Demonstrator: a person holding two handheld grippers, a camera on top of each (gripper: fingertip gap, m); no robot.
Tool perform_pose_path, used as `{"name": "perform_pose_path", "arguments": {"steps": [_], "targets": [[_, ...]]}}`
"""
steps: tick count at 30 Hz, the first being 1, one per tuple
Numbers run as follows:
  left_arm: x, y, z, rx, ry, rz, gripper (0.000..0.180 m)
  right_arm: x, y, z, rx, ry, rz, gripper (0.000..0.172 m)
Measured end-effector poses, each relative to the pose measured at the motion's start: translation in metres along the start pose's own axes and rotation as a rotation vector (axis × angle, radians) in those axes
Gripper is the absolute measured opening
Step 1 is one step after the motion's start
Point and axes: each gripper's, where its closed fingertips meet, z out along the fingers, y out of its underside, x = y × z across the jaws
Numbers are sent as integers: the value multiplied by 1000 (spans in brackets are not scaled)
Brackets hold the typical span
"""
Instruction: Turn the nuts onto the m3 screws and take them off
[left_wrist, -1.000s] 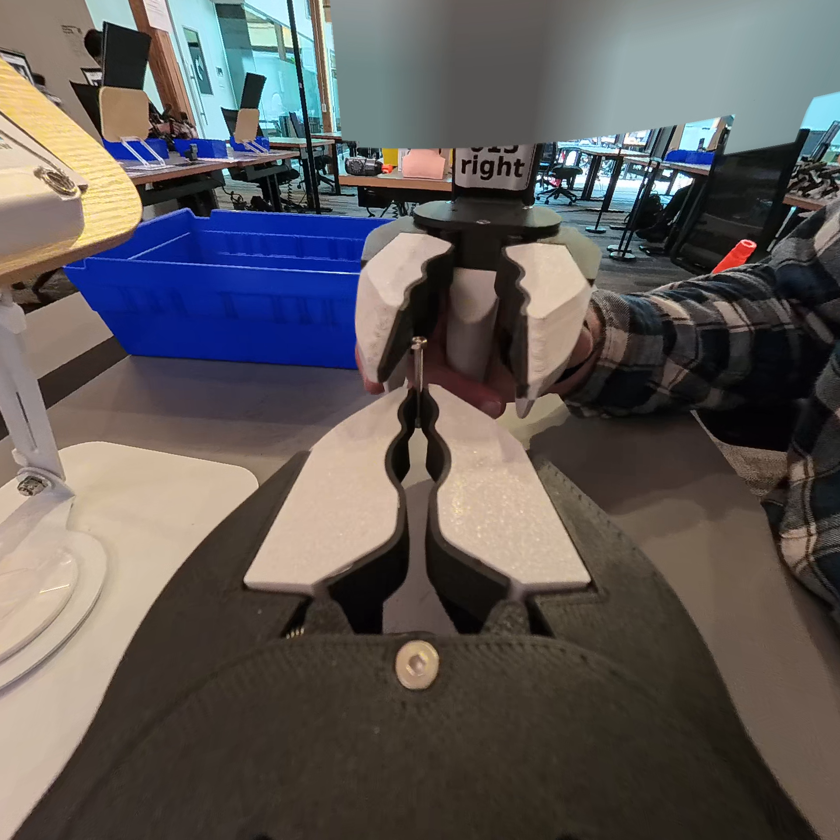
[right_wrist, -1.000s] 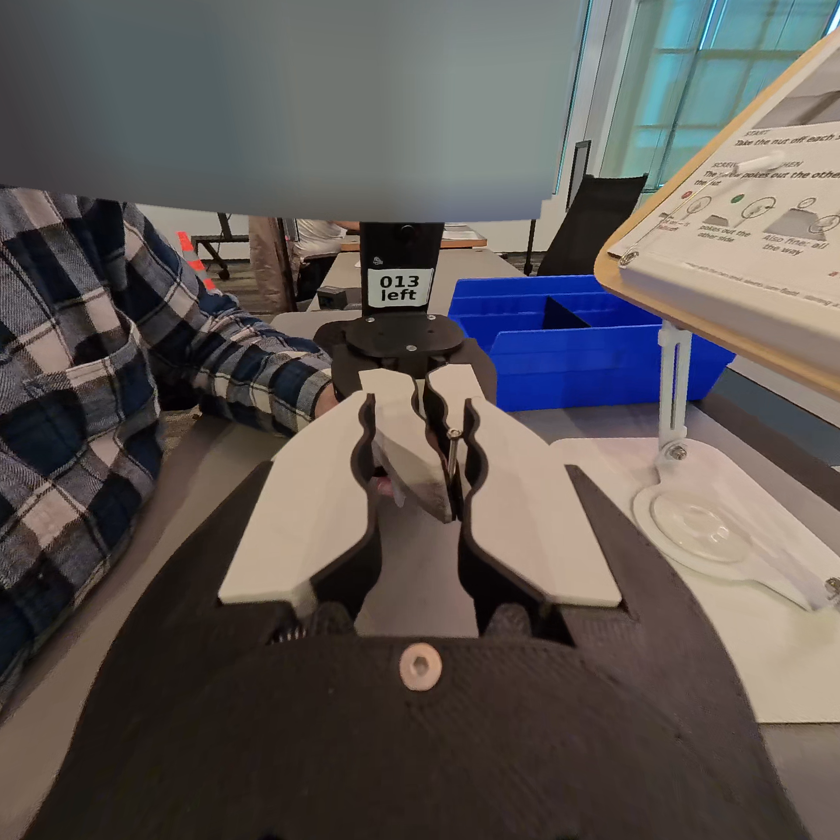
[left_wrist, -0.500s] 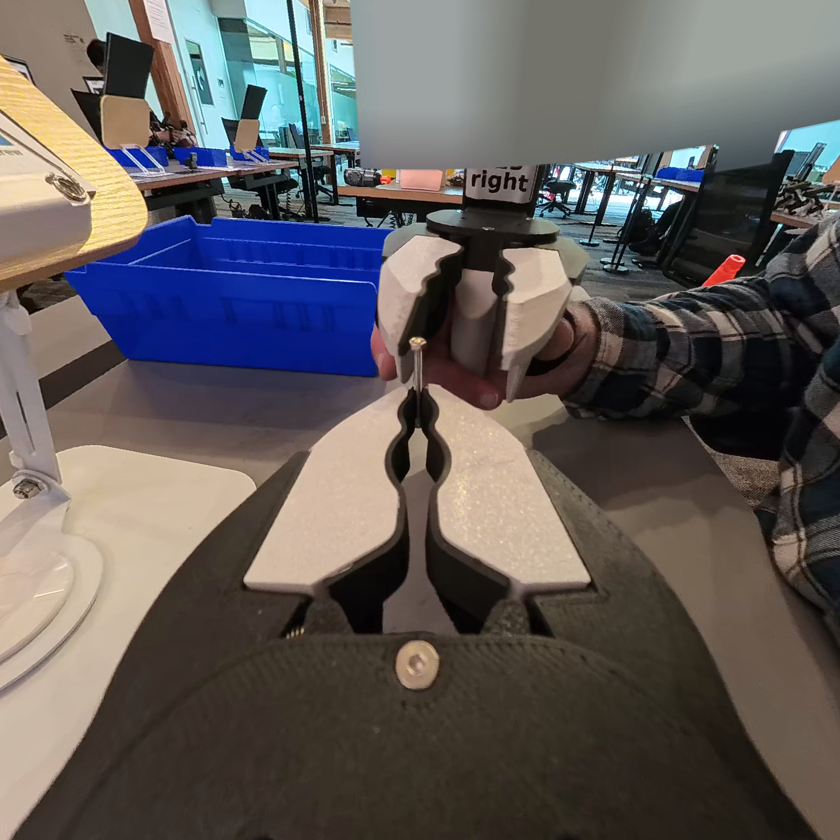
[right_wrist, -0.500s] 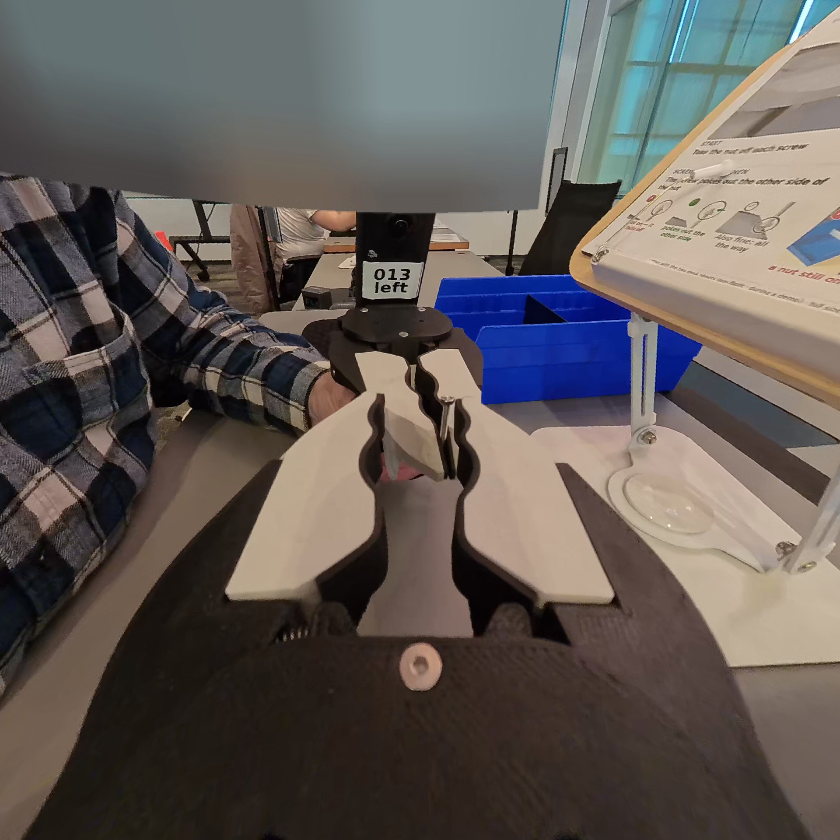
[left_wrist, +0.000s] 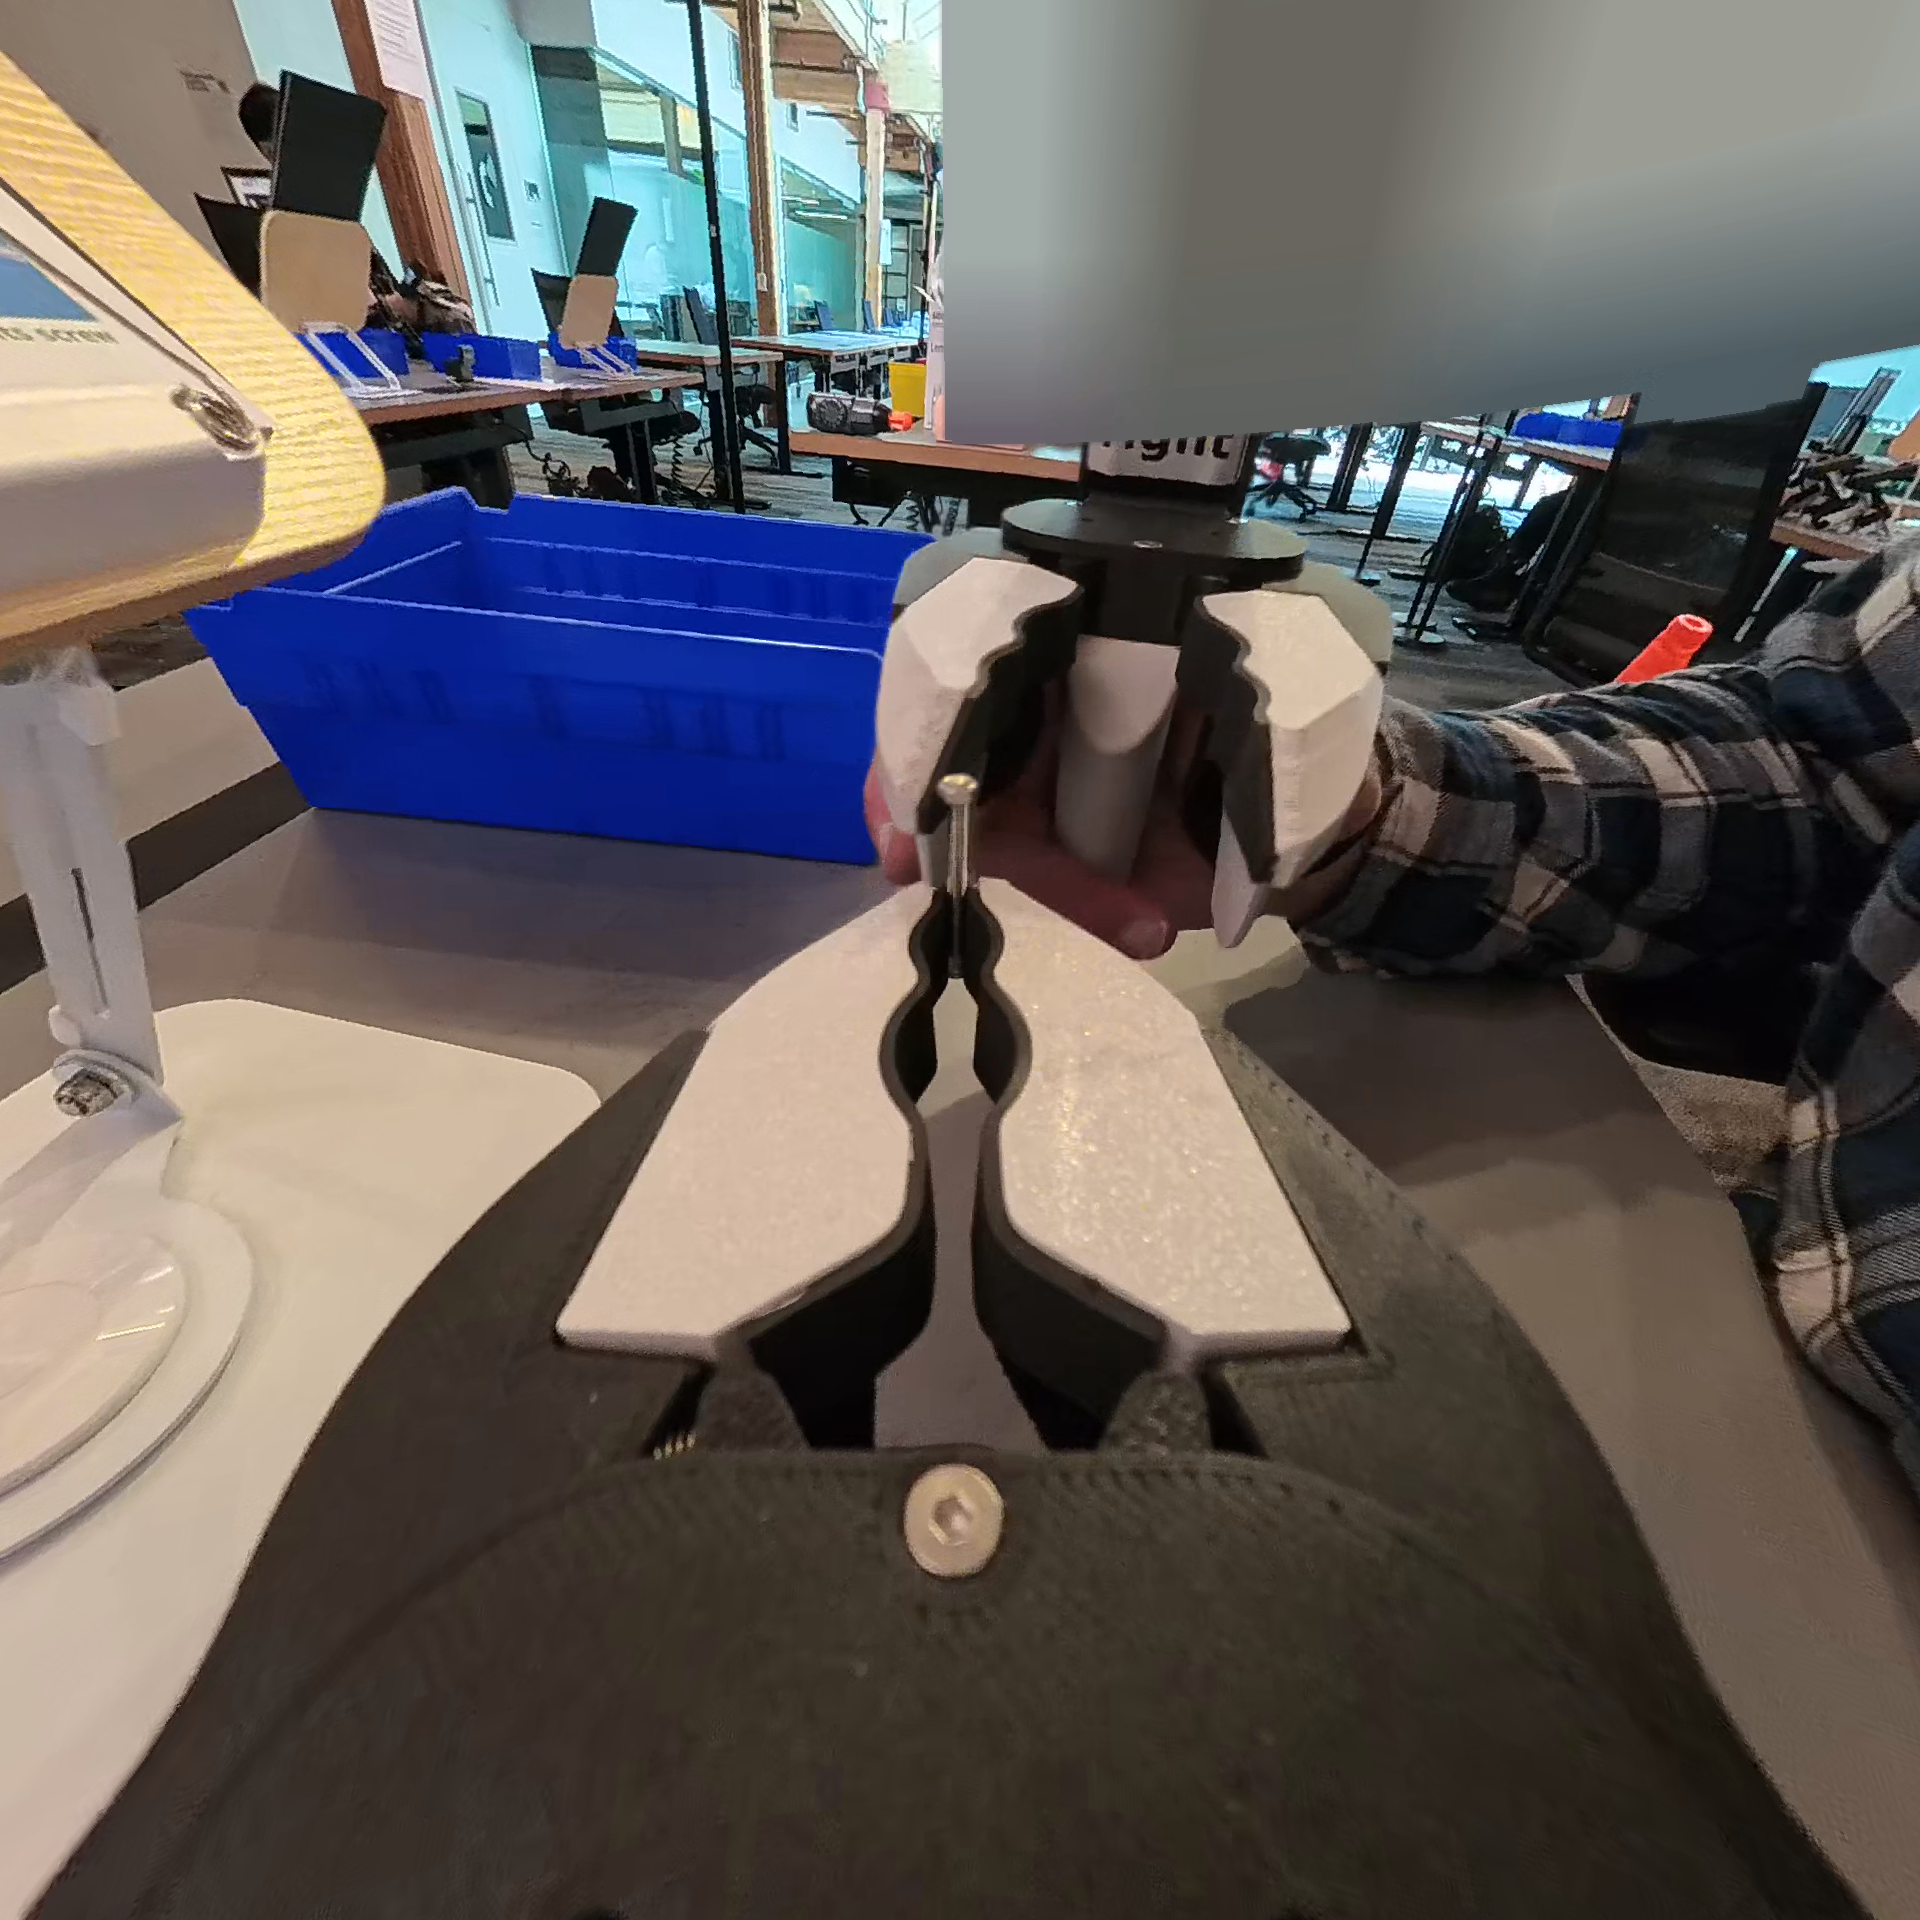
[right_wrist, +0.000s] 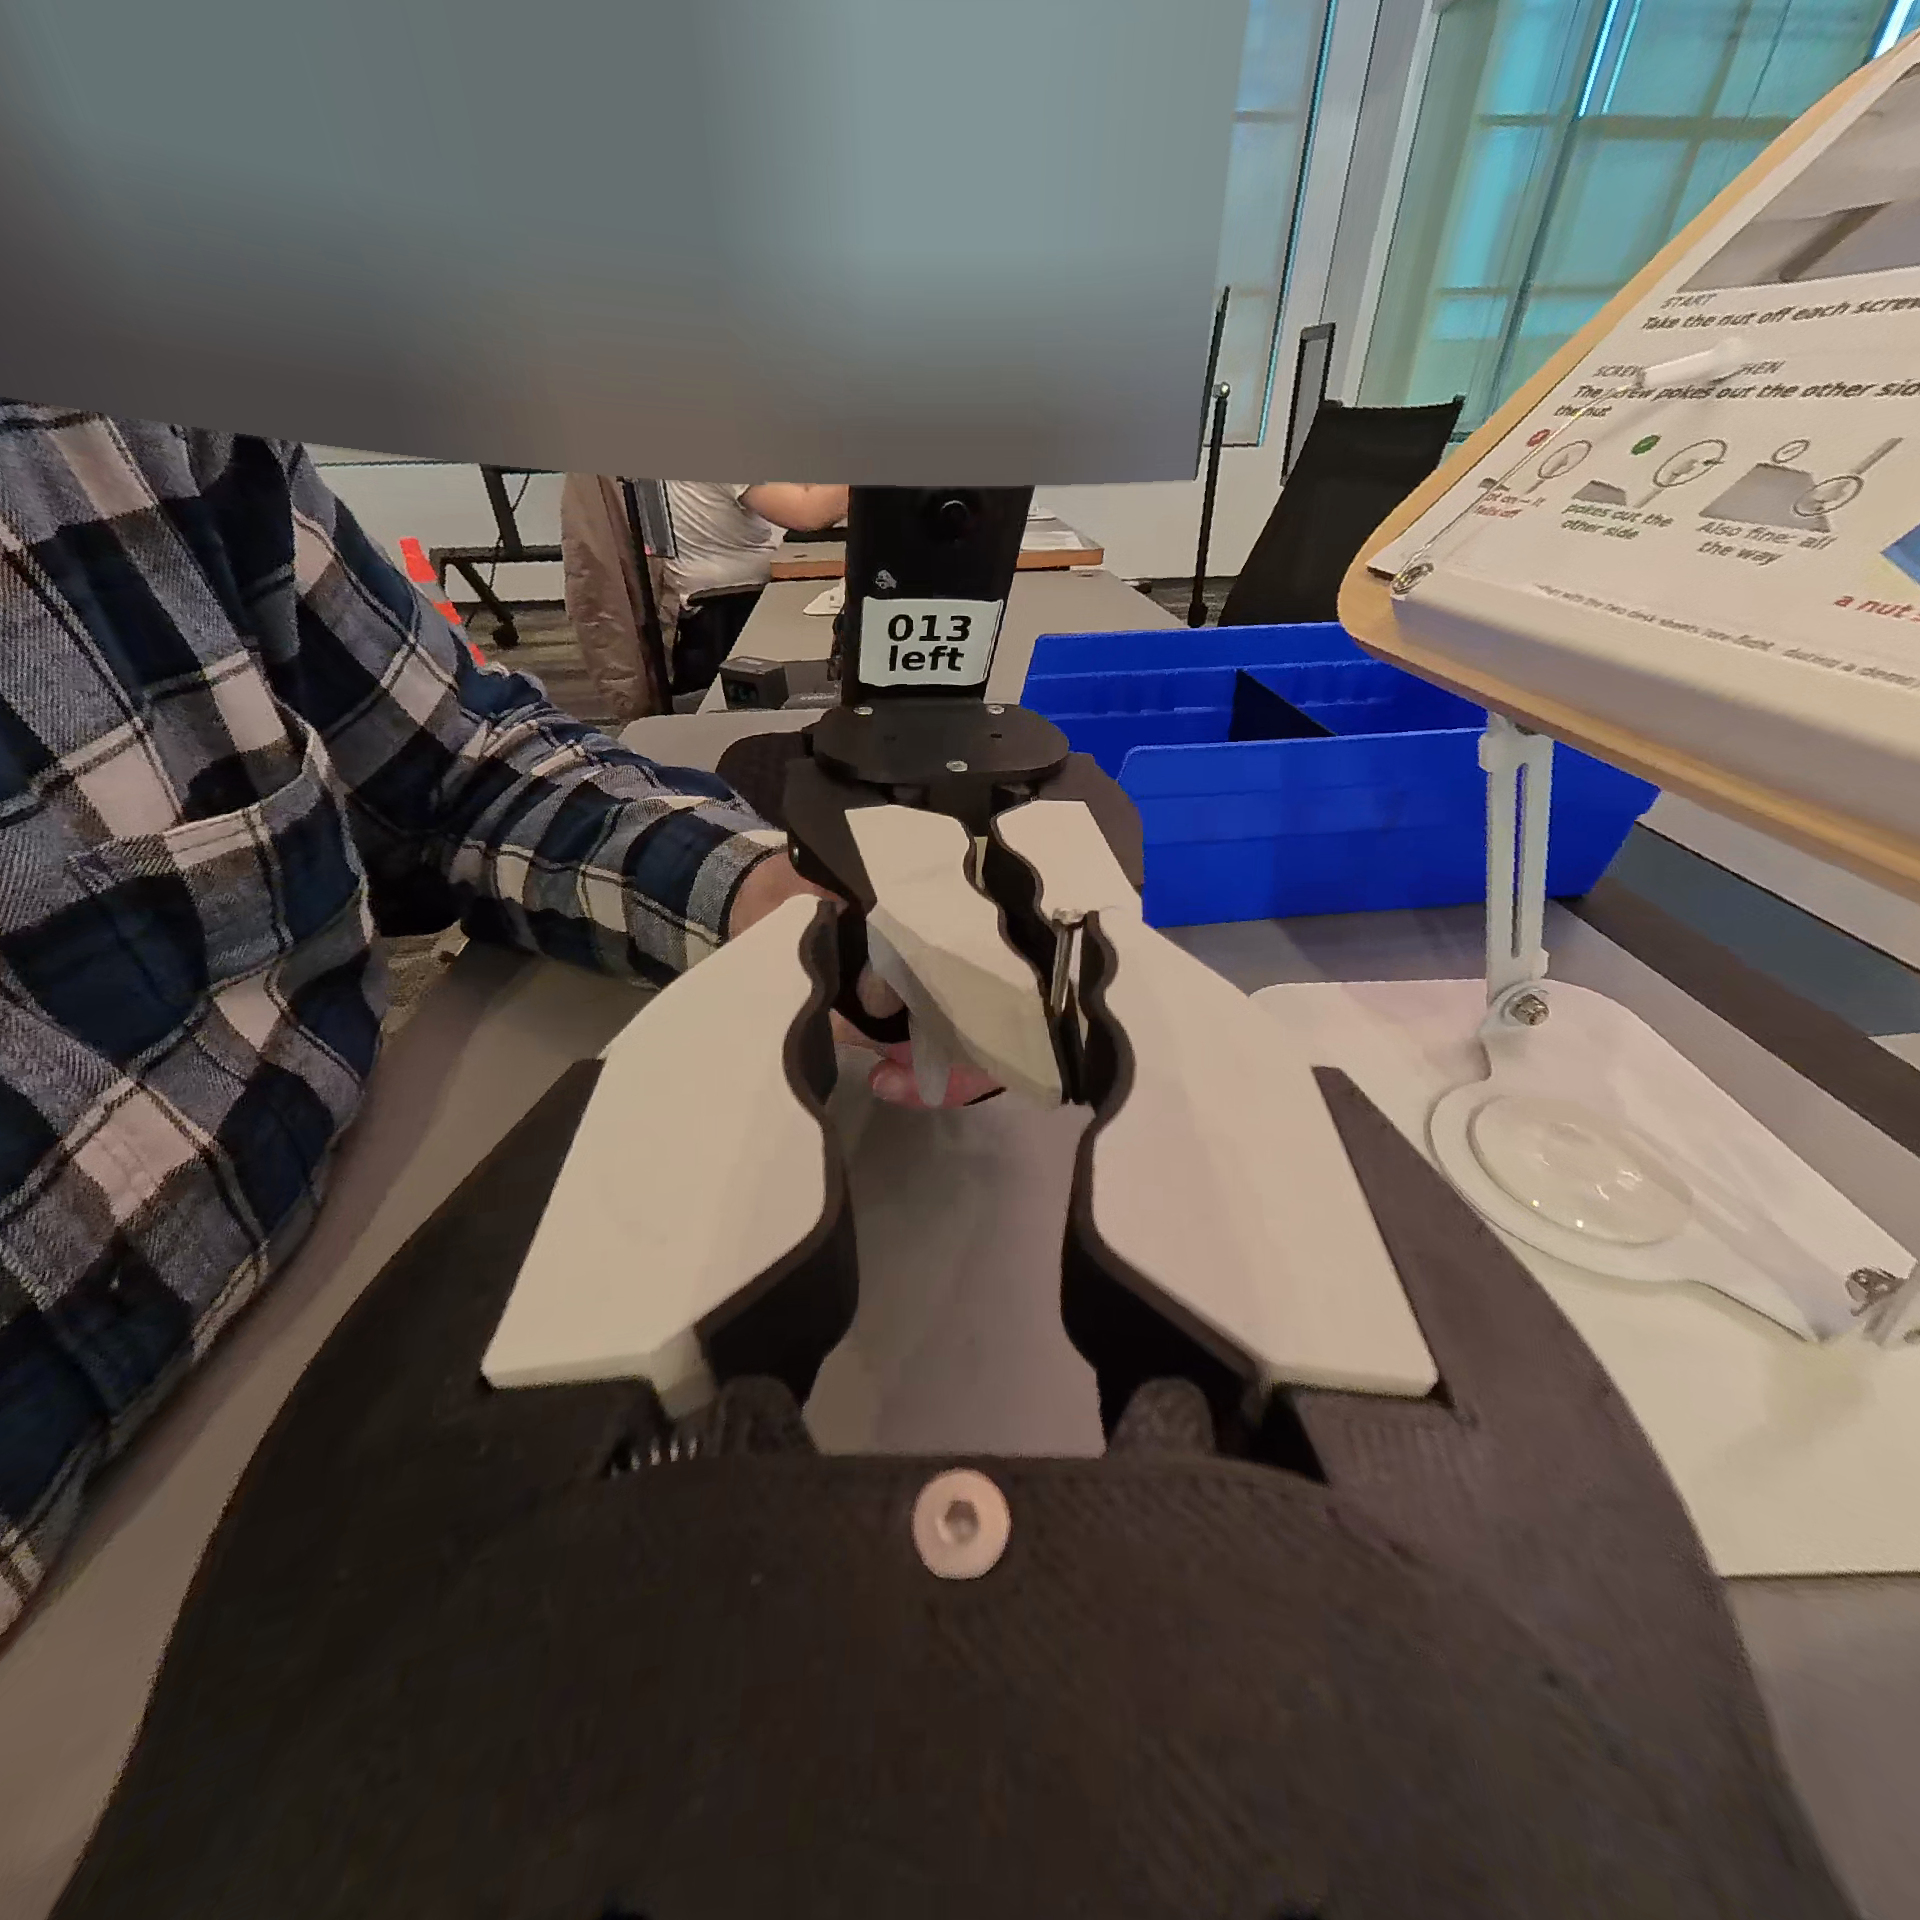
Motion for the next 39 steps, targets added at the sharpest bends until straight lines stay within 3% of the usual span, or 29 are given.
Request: {"name": "perform_pose_path", "arguments": {"steps": [5,8,11,13,19,28,34,39], "targets": [[-3,-1,-2,3,4,-3,1,-5,-1,-11,8,8,-2,39],[5,0,4,-13,33,9,1,2,-4,-9,21,19,18,50],[10,1,10,-18,46,8,2,2,-2,6,-1,-11,31,74],[11,0,12,-16,44,4,2,-4,1,15,-9,-53,28,77],[7,-3,12,1,23,-7,1,-13,-1,20,13,-103,13,72],[-4,-11,5,33,-8,-32,2,-9,-6,-1,29,-41,2,71],[4,-8,11,16,29,-37,2,-5,-9,-12,53,-10,1,61],[10,-6,18,-5,40,-28,2,-3,-5,10,33,-59,14,72]]}}
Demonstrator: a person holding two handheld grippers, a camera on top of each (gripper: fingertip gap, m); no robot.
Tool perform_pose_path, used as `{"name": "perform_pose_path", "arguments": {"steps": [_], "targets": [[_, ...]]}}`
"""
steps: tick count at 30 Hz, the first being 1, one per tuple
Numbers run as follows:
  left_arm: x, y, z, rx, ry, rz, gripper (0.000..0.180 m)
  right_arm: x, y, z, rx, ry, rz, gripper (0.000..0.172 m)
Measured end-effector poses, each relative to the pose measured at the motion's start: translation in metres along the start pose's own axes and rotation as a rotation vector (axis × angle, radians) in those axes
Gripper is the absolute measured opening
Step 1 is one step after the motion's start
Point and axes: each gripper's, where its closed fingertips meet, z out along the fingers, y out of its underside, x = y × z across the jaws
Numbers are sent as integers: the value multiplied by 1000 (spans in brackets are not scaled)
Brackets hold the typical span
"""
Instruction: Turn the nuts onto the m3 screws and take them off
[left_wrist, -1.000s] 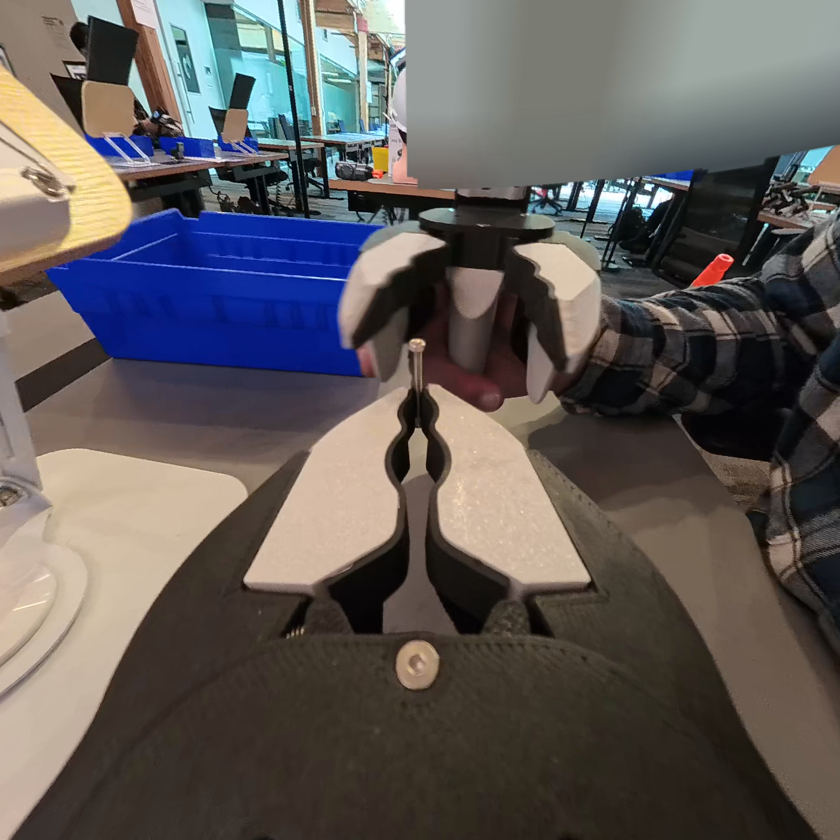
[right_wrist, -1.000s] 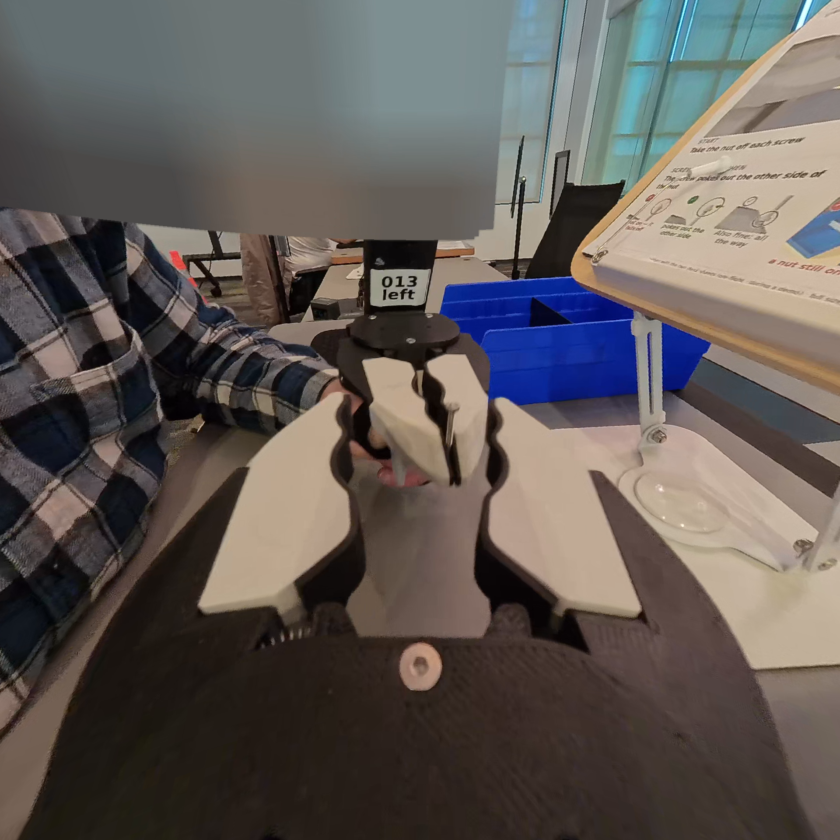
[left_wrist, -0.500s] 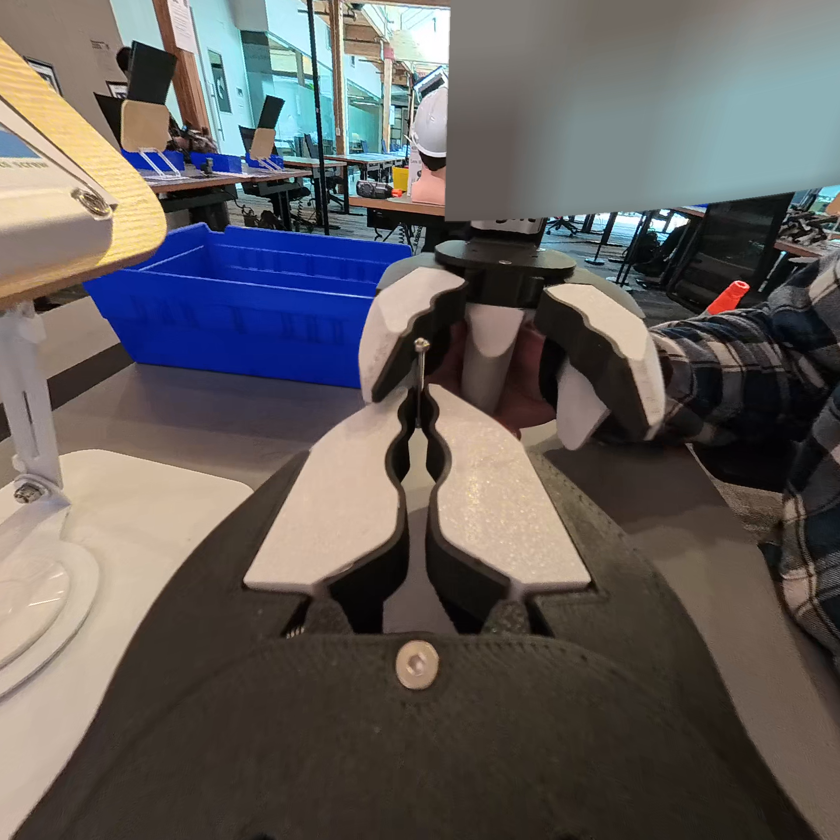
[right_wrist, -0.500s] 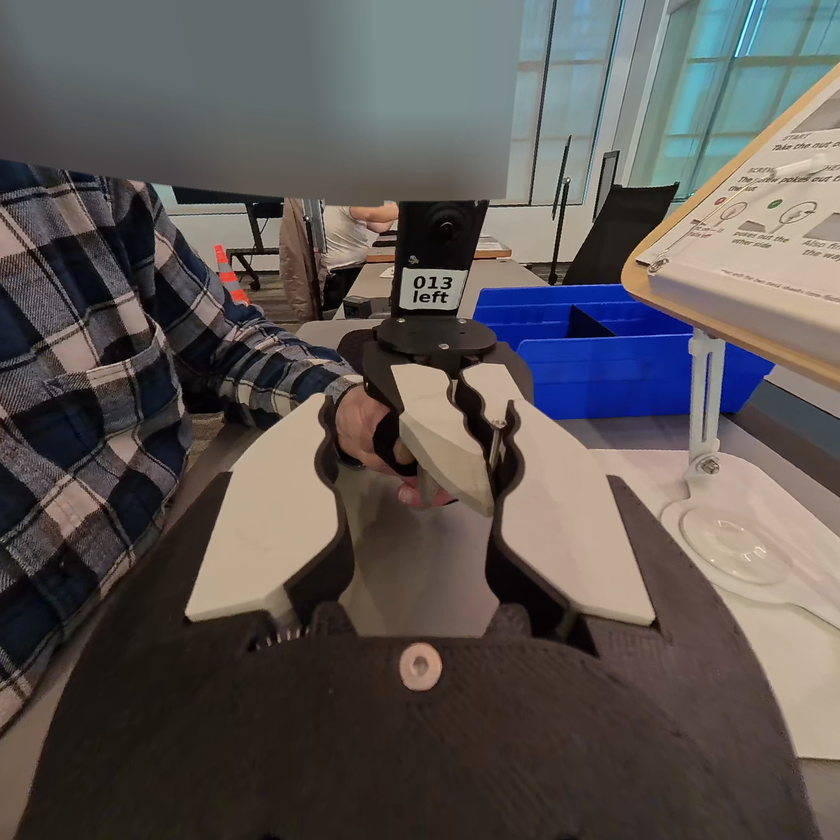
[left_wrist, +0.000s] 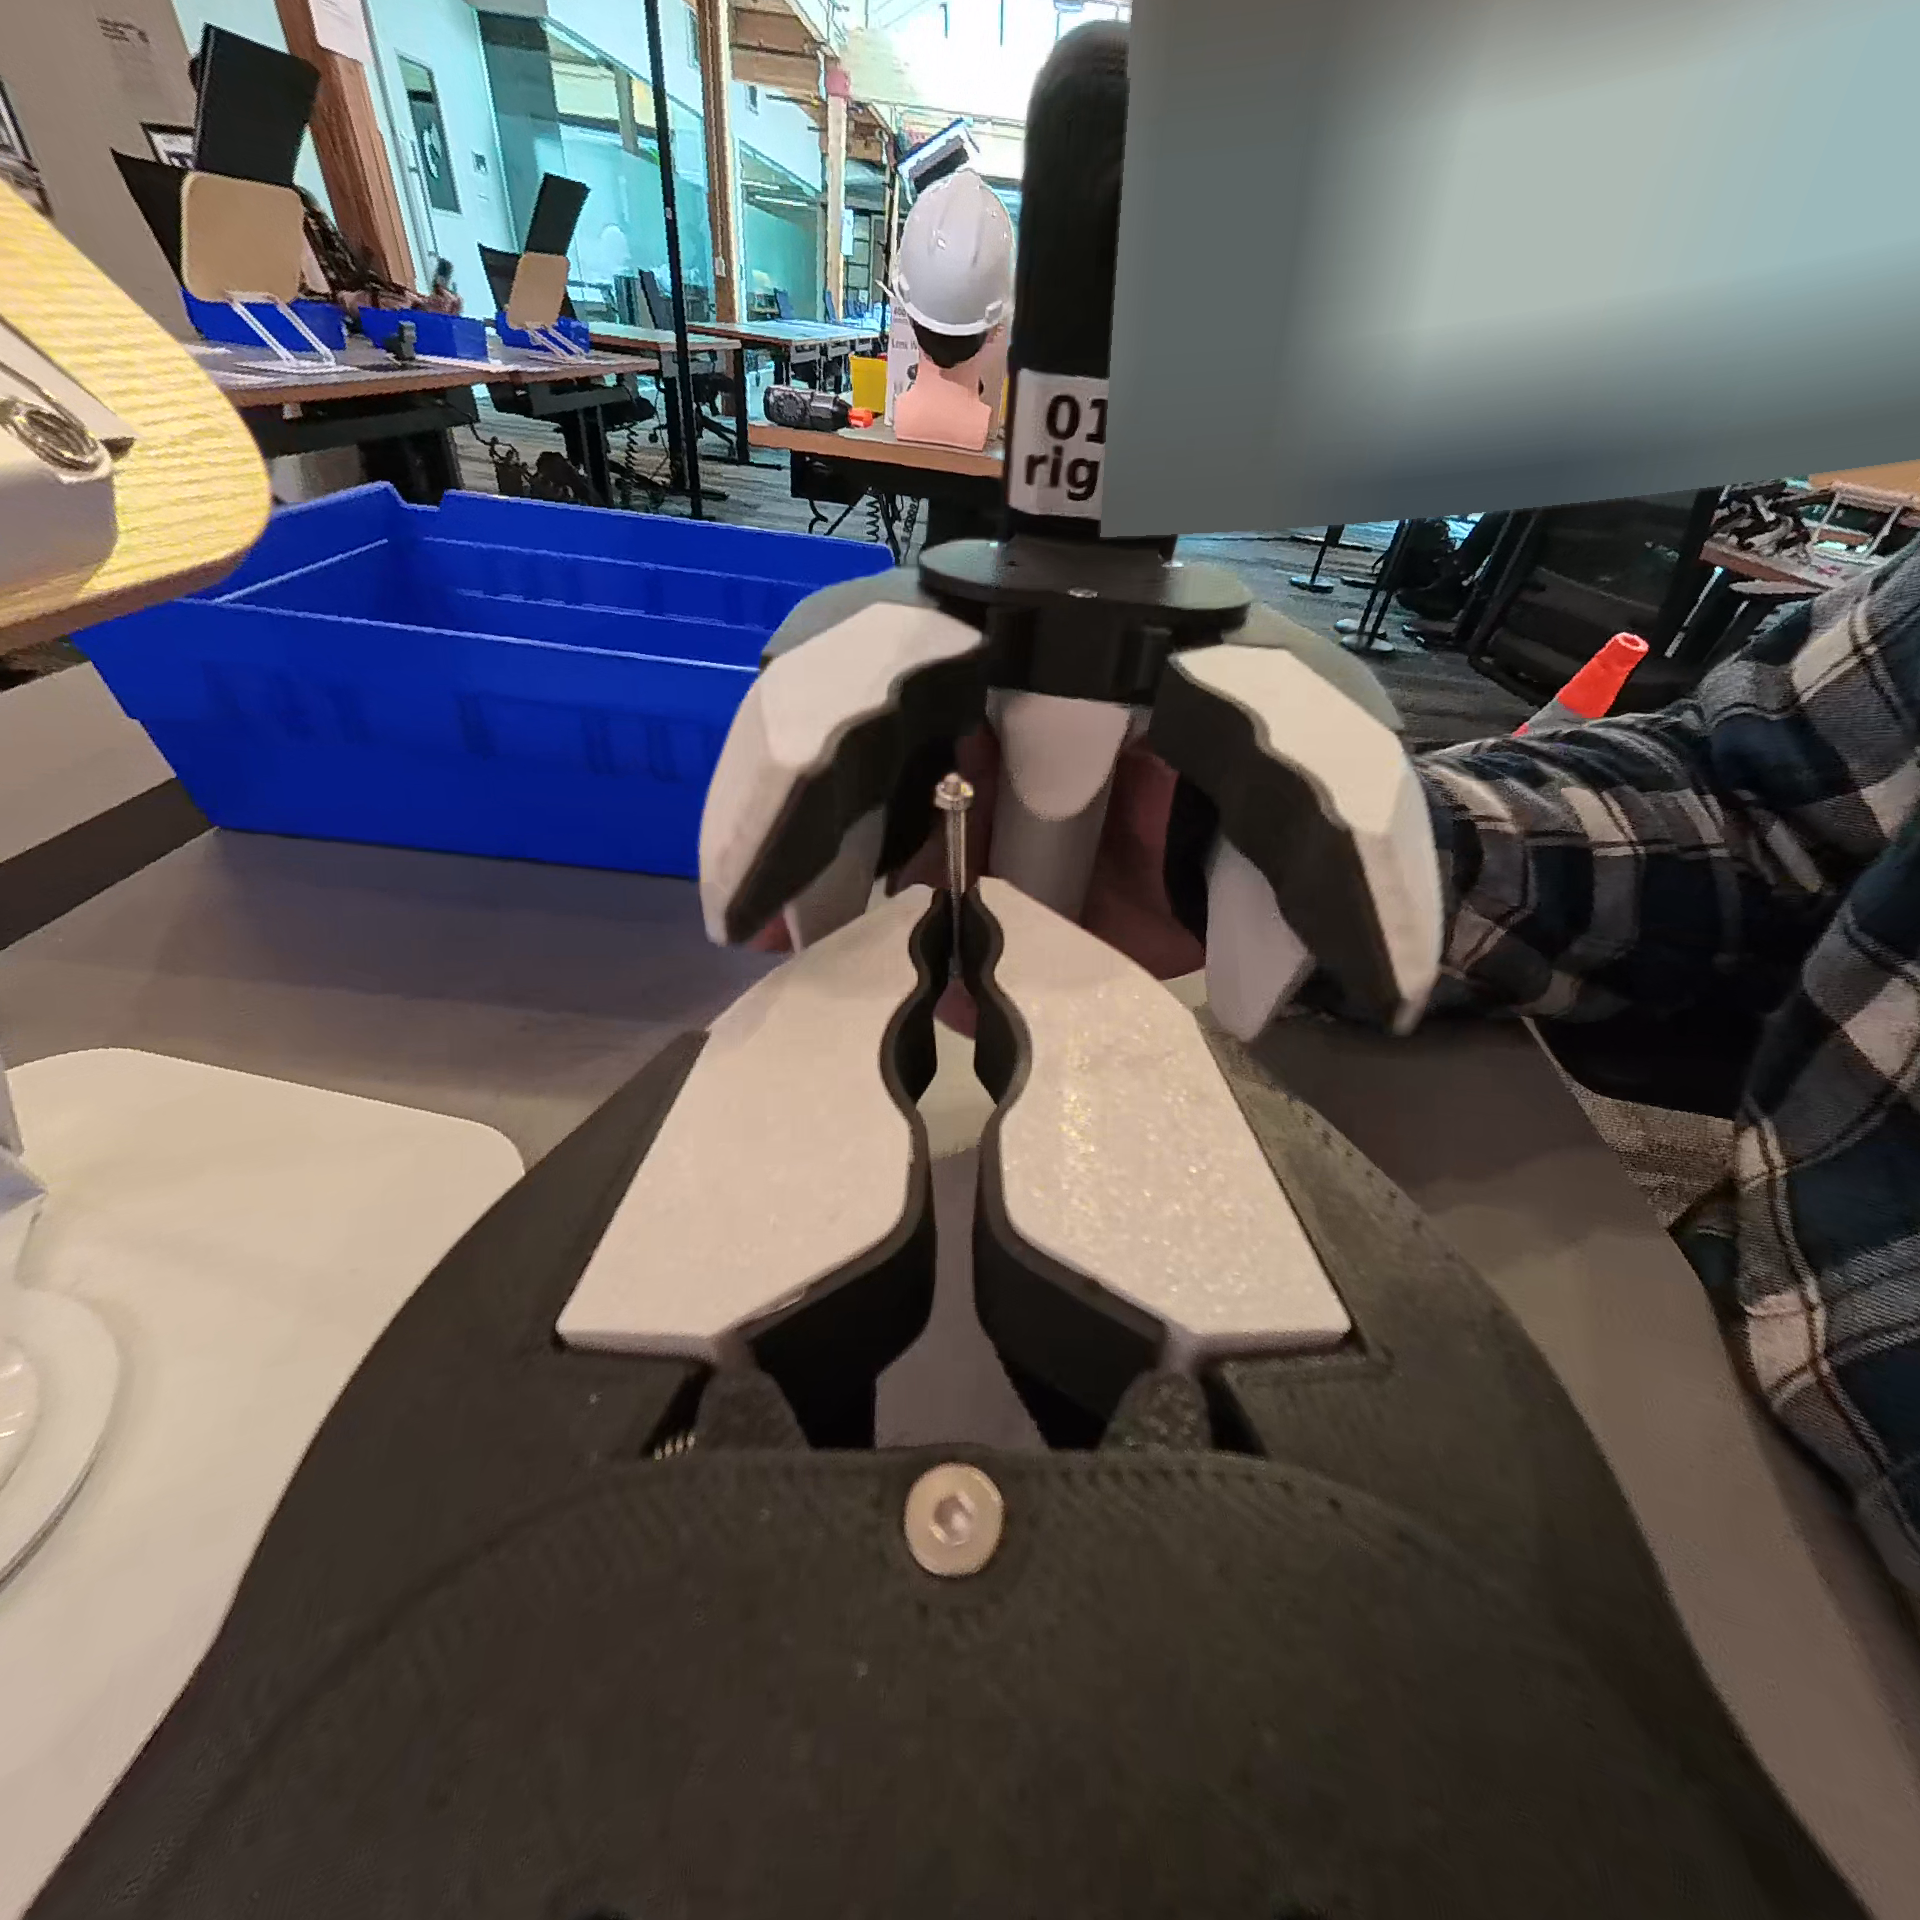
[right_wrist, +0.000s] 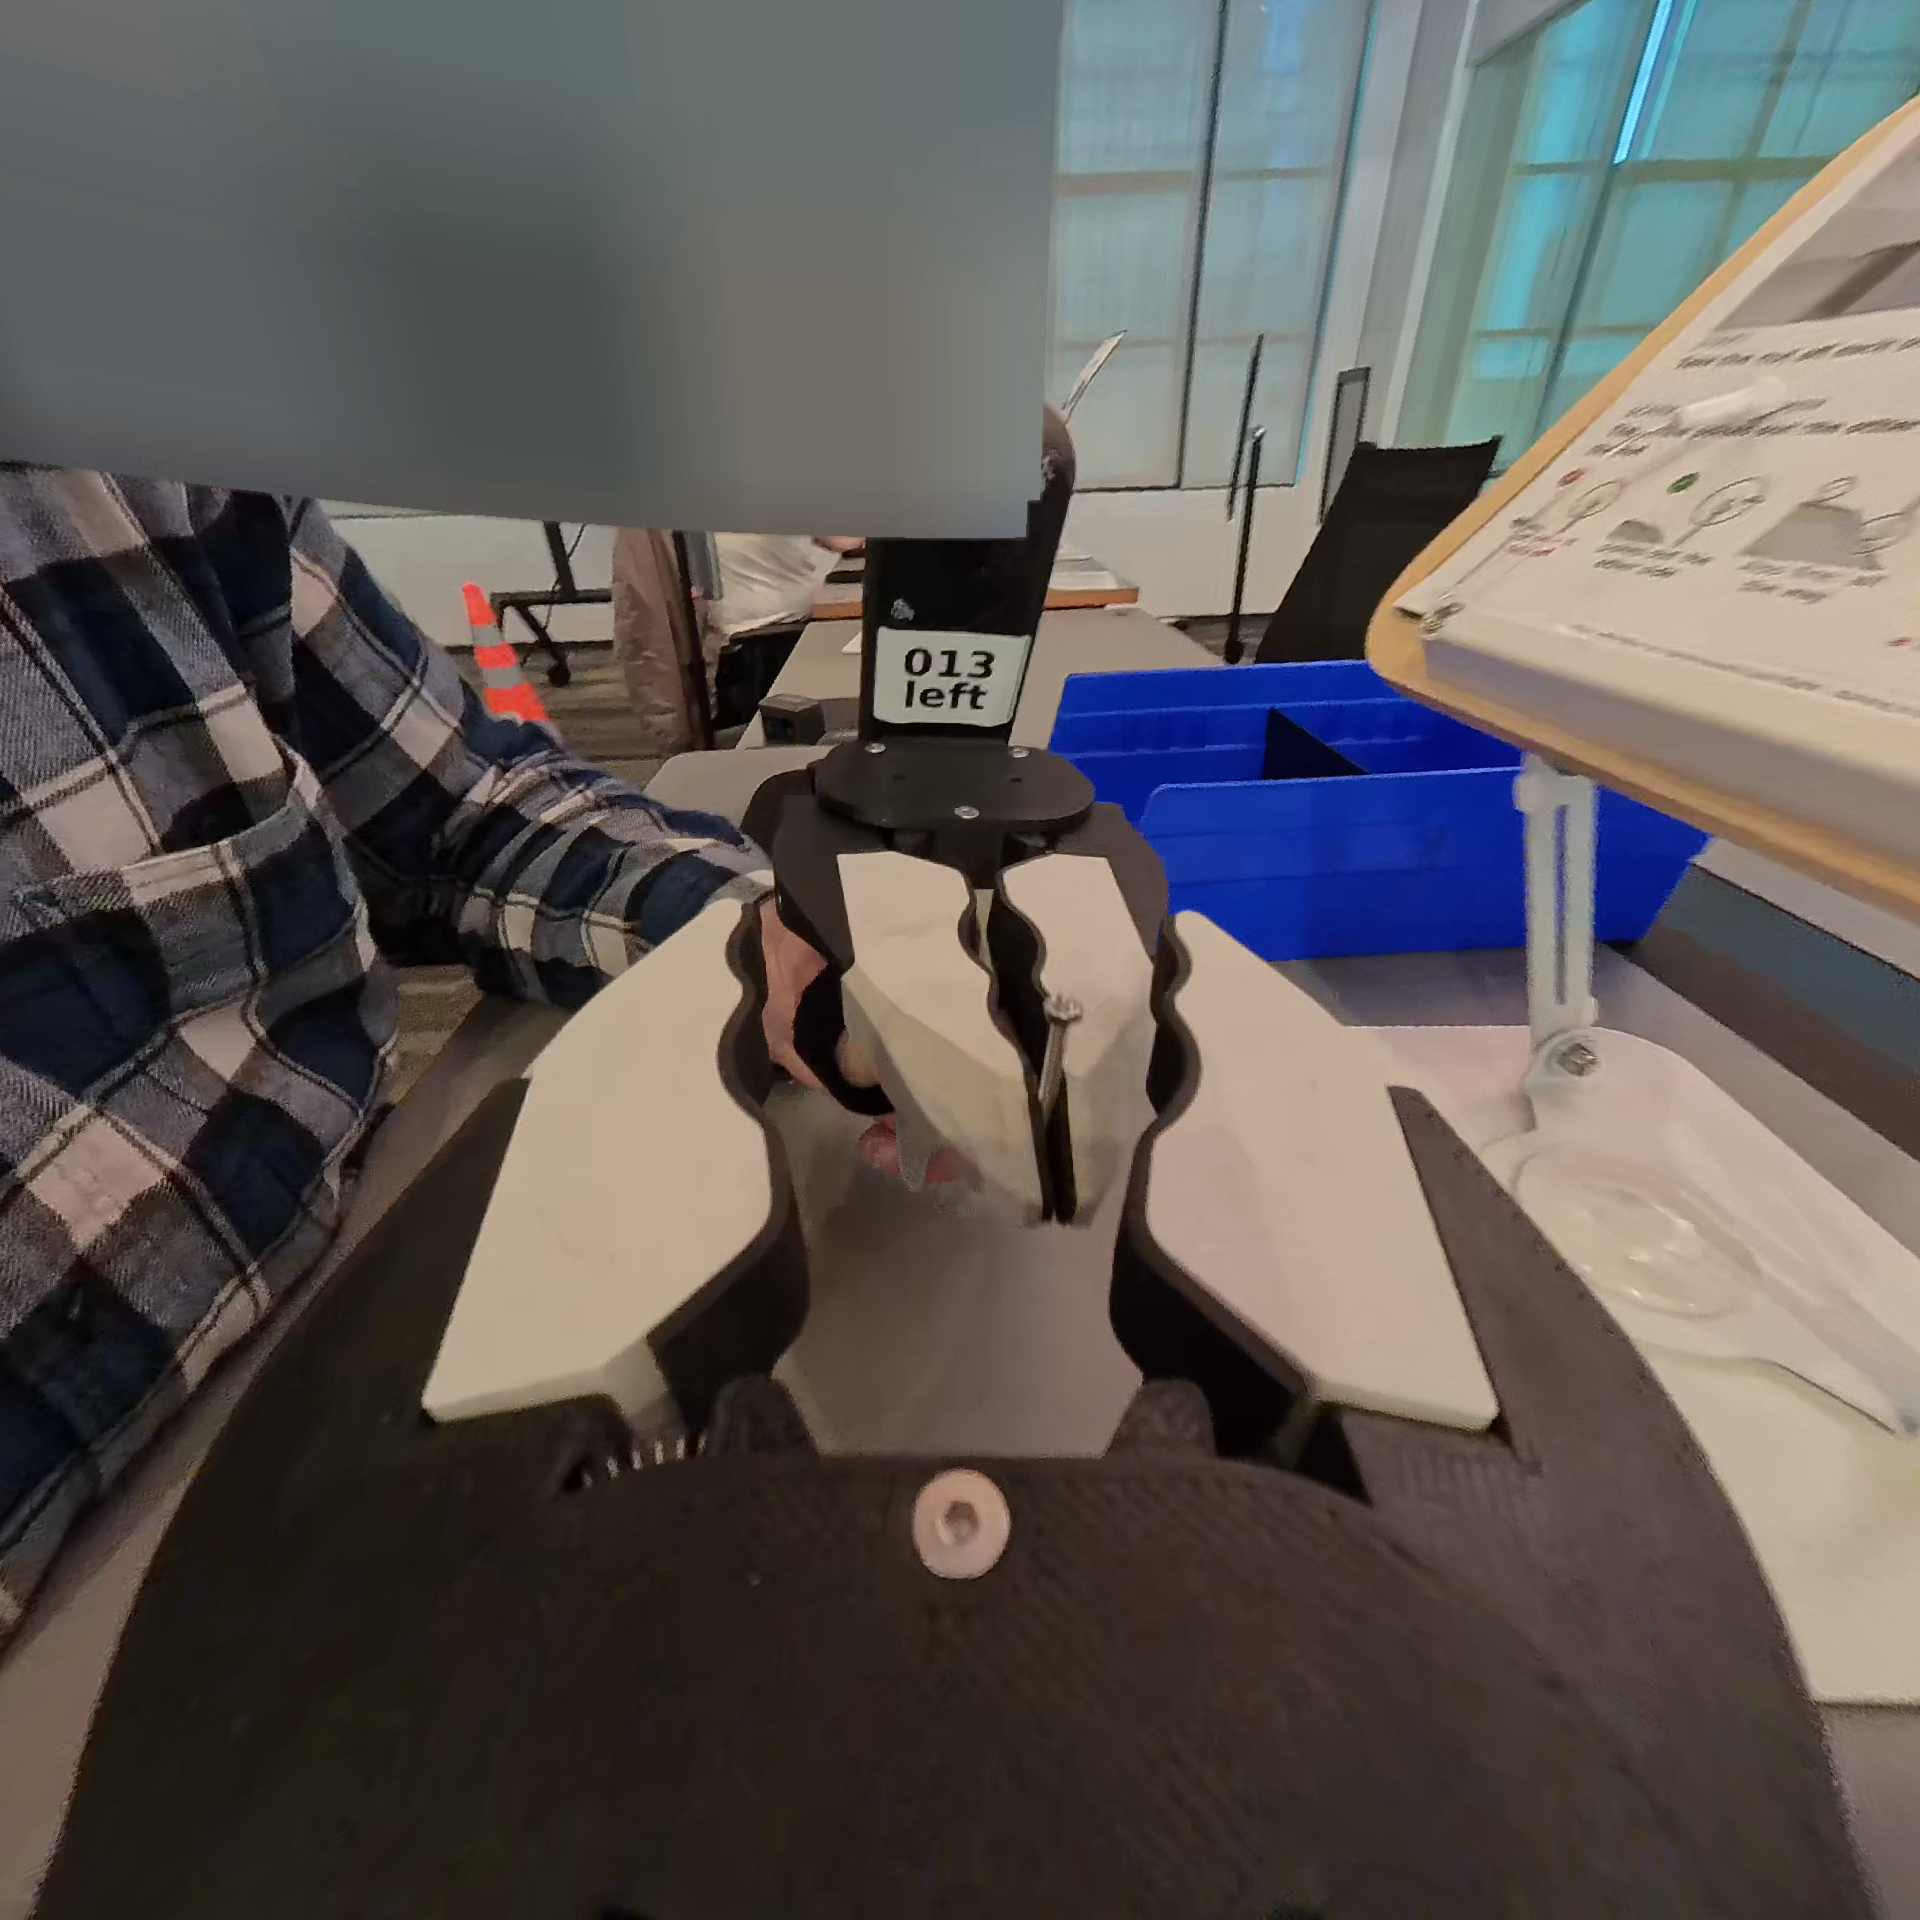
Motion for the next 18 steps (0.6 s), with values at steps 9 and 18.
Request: {"name": "perform_pose_path", "arguments": {"steps": [9,18], "targets": [[-11,-6,-6,27,-51,-16,2,-4,-3,-12,25,6,-10,69],[-6,-2,-1,6,-26,-13,2,1,-8,-26,47,55,1,69]]}}
